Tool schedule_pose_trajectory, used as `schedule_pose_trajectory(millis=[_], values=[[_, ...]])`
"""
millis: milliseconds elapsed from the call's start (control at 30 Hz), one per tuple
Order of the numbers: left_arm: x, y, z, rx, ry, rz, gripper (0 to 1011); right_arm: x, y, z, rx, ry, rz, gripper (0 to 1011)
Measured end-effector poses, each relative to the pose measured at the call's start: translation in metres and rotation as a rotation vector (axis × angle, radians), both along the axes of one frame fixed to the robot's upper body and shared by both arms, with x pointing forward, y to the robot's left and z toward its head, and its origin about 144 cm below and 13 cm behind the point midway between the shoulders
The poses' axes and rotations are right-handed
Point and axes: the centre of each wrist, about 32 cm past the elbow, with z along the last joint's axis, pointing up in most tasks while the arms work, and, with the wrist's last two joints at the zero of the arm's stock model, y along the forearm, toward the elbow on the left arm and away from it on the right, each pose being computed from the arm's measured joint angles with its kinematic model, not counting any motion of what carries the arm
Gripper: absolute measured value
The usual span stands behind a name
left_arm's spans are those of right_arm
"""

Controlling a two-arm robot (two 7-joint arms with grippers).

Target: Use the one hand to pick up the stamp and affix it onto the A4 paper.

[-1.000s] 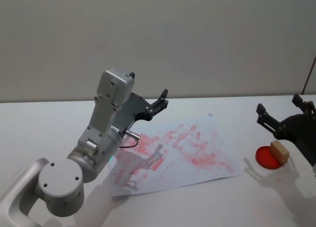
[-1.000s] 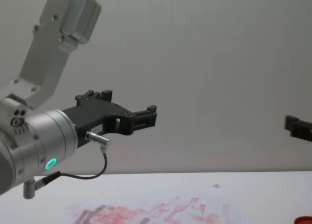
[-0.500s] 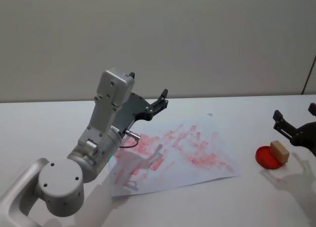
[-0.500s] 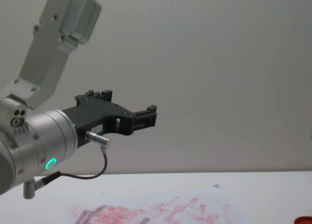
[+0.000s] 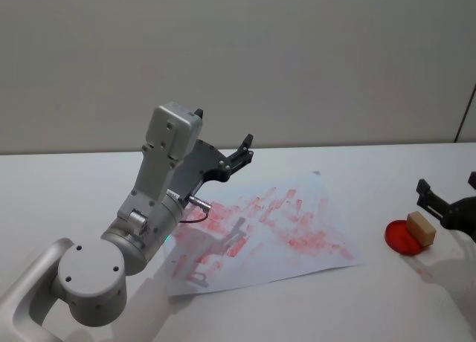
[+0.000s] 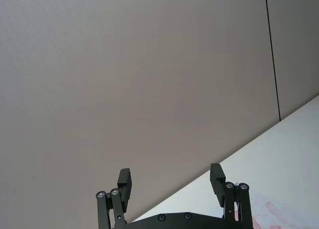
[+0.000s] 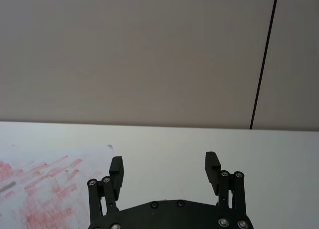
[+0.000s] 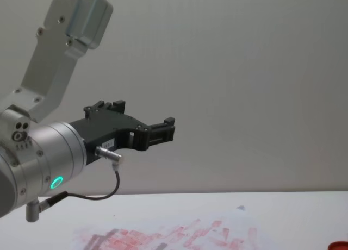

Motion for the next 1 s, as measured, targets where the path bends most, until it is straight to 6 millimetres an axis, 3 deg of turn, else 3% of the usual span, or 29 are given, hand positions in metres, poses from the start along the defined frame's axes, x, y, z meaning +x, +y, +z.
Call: schedule_pose_trajectory(millis=[1000], values=[[0.000, 0.000, 0.000, 0.000, 0.000, 0.000, 1001, 0.027, 0.015, -0.022, -0.067, 0.286, 0.014, 1001]])
